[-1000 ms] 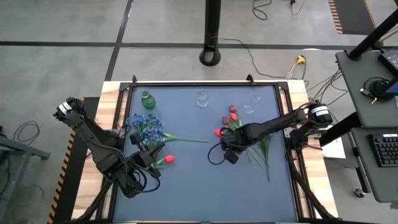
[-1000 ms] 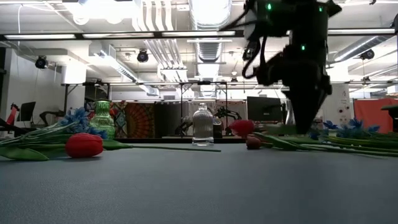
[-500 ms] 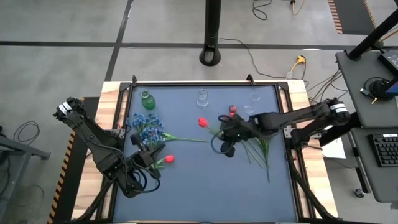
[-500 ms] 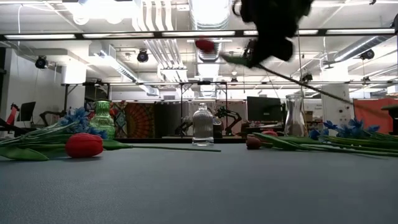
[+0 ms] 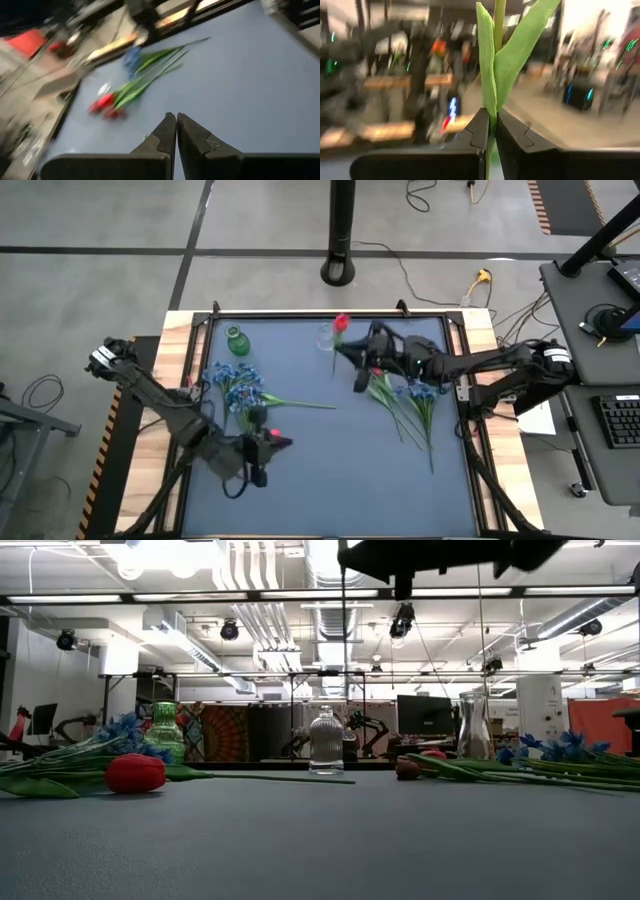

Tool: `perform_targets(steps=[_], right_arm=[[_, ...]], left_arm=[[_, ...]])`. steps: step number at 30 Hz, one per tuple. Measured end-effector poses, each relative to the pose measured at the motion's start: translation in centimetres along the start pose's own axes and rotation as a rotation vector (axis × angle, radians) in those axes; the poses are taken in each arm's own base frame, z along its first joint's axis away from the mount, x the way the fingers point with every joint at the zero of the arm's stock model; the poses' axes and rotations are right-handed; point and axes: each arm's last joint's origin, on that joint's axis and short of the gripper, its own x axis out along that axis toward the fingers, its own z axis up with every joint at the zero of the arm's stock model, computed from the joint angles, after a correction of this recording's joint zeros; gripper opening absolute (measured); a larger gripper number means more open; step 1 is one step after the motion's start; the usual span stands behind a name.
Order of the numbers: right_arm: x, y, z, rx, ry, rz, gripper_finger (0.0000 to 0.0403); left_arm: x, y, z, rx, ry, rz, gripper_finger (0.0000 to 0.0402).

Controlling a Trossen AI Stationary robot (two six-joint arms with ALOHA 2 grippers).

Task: Sort flowers into vase by color
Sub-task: Put the bottom right red flower into the left transparent vase

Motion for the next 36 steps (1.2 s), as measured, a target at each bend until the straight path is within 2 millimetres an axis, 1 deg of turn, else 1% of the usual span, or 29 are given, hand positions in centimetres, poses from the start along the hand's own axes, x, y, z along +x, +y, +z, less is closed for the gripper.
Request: perform_targets(steps=[2, 4, 6, 8, 11, 15, 18, 20, 25, 32, 36], right_arm=[[0.1, -1.5, -0.1, -0.011, -0.07, -0.011, 0.0017], [0.3, -3.0, 0.2, -0.009, -0.133, -0.01, 0.0017], [0.4, -4.2, 0.6, 0.005, -0.189, -0.006, 0.0017], [0.3, -5.2, 1.0, 0.0, -0.223, -0.019, 0.0017], [0.3, -6.3, 1.4, -0.043, -0.237, -0.061, 0.0017], [0.5, -7.7, 1.9, -0.061, -0.252, -0.113, 0.0017], [1.1, -8.4, 1.4, -0.065, -0.234, -0.133, 0.0017], [1.4, -8.8, 0.8, -0.073, -0.212, -0.141, 0.0017], [2.5, -9.4, 0.2, -0.104, -0.194, -0.158, 0.0017], [4.3, -9.8, -0.5, -0.128, -0.176, -0.163, 0.0017], [5.0, -10.1, -1.0, -0.134, -0.157, -0.171, 0.0017]], left_arm=[[0.9, 1.1, -0.6, 0.006, -0.05, -0.052, 0.0], [1.4, 2.4, -1.0, -0.021, -0.133, -0.123, 0.0], [1.7, 3.5, -1.8, -0.046, -0.227, -0.175, 0.0], [1.7, 4.8, -2.3, -0.083, -0.335, -0.174, 0.0], [1.1, 7.0, -2.8, -0.146, -0.415, -0.081, 0.0], [0.1, 9.8, -3.3, -0.259, -0.383, 0.147, 0.0], [-0.6, 11.1, -3.6, -0.287, -0.349, 0.24, 0.0], [-0.9, 11.6, -3.8, -0.285, -0.33, 0.254, 0.0], [-1.5, 12.4, -4.1, -0.283, -0.296, 0.29, 0.0], [-1.3, 12.8, -4.8, -0.266, -0.211, 0.366, 0.0], [-1.5, 13.0, -4.8, -0.272, -0.217, 0.374, 0.0]])
